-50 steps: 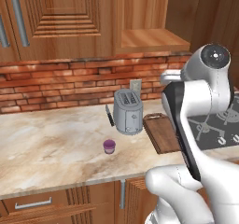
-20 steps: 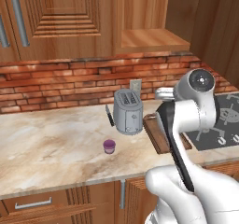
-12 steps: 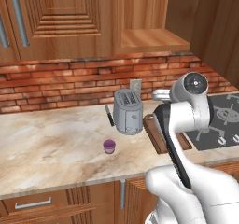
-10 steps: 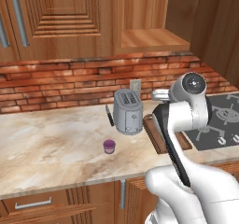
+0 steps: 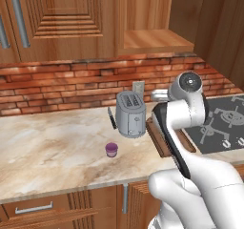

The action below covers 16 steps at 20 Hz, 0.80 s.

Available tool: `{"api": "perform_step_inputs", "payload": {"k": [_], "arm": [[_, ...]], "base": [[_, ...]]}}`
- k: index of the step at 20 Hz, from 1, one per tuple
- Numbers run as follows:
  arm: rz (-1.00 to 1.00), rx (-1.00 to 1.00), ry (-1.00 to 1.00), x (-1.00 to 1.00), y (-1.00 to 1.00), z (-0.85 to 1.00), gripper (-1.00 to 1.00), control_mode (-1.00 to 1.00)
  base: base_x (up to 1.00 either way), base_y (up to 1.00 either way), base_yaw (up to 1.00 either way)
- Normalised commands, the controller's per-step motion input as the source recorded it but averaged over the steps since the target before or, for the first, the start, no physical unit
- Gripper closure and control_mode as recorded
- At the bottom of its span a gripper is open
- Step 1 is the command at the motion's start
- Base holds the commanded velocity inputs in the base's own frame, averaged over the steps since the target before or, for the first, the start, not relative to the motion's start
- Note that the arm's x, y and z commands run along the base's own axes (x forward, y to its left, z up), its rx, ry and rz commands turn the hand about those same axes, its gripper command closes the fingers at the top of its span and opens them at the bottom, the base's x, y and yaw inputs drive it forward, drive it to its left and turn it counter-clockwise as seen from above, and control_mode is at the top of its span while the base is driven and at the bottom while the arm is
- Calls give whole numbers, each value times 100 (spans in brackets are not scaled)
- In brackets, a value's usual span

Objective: Pick the bread, place it on the cutting board, pick the jam, place it on the counter, and close the cabinet.

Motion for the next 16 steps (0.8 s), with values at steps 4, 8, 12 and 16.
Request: {"api": "perform_step_inputs", "payload": {"k": [4,8,12,16], "arm": [[0,0,5,10,-6,-13,100,-100],[0,0,4,8,-2,-27,100,-100],[0,0,3,9,0,-33,100,-100],[0,0,2,9,-1,-35,100,-100]], "base": [[0,0,0],[0,0,0],[0,0,0],[0,0,0]]}}
